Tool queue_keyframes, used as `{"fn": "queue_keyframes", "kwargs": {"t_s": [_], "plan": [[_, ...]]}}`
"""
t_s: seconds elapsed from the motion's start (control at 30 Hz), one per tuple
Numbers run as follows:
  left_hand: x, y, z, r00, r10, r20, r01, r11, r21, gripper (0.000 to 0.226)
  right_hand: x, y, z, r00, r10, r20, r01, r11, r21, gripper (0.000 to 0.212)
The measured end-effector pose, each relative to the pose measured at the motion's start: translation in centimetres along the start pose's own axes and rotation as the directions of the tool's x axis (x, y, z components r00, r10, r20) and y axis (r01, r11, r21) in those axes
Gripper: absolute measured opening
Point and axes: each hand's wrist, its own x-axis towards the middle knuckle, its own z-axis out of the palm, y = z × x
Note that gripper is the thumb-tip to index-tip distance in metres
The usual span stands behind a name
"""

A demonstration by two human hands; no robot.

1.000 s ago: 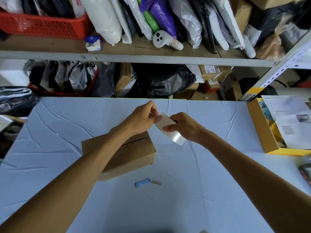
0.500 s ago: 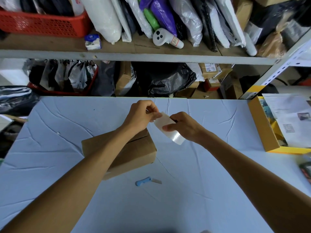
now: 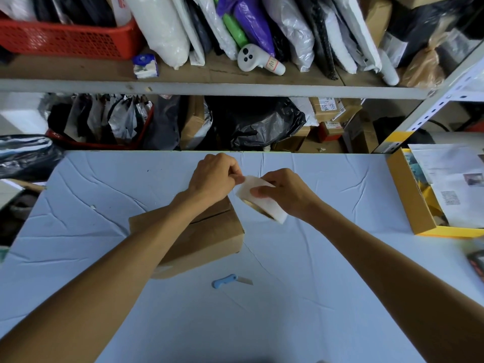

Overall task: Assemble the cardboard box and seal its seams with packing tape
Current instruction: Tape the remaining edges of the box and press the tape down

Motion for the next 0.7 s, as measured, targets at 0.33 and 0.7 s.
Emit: {"fn": "queue_keyframes", "kwargs": {"t_s": [0.33, 0.7], "plan": [[-0.3, 0.3, -1.0, 0.999, -0.021, -0.03, 0.02, 0.999, -0.036, 0.007, 0.9, -1.1, 1.1, 0.992, 0.108, -0.059, -0.114, 0.988, -0.101, 0.042], [1.5, -0.5, -2.9, 1.0, -0.014, 0.012, 0.014, 1.0, 0.0, 0.012, -1.4, 0.2, 0.6, 0.998, 0.058, -0.014, -0.056, 0.987, 0.153, 0.044]]}}
